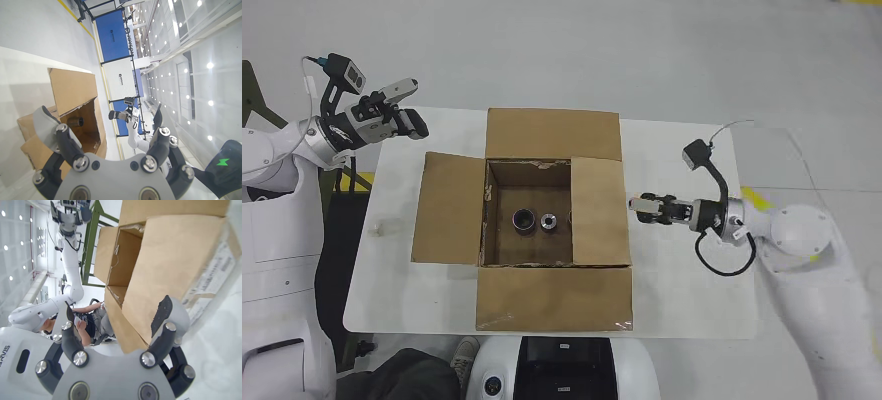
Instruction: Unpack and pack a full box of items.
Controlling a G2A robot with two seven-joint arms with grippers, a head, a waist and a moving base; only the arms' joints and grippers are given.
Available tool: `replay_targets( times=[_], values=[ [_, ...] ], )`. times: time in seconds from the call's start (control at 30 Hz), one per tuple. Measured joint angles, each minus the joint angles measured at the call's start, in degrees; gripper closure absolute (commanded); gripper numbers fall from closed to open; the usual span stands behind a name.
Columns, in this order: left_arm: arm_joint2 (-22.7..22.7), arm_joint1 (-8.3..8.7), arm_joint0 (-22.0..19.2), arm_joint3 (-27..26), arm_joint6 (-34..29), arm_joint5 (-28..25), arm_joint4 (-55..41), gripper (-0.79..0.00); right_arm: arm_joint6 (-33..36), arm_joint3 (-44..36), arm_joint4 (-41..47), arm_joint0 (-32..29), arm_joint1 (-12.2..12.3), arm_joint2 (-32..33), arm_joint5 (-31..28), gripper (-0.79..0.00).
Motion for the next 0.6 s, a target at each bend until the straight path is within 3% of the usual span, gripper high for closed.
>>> replay_targets(
  times=[0.3,0.6],
  values=[
    [0.0,0.0,0.0,0.0,0.0,0.0,0.0,-0.785,-0.8,4.4,4.0,-3.2,1.1,8.2,-0.5,-0.785],
    [0.0,0.0,0.0,0.0,0.0,0.0,0.0,-0.785,-1.5,5.4,5.8,-4.7,1.7,11.2,-0.2,-0.785]
  ],
)
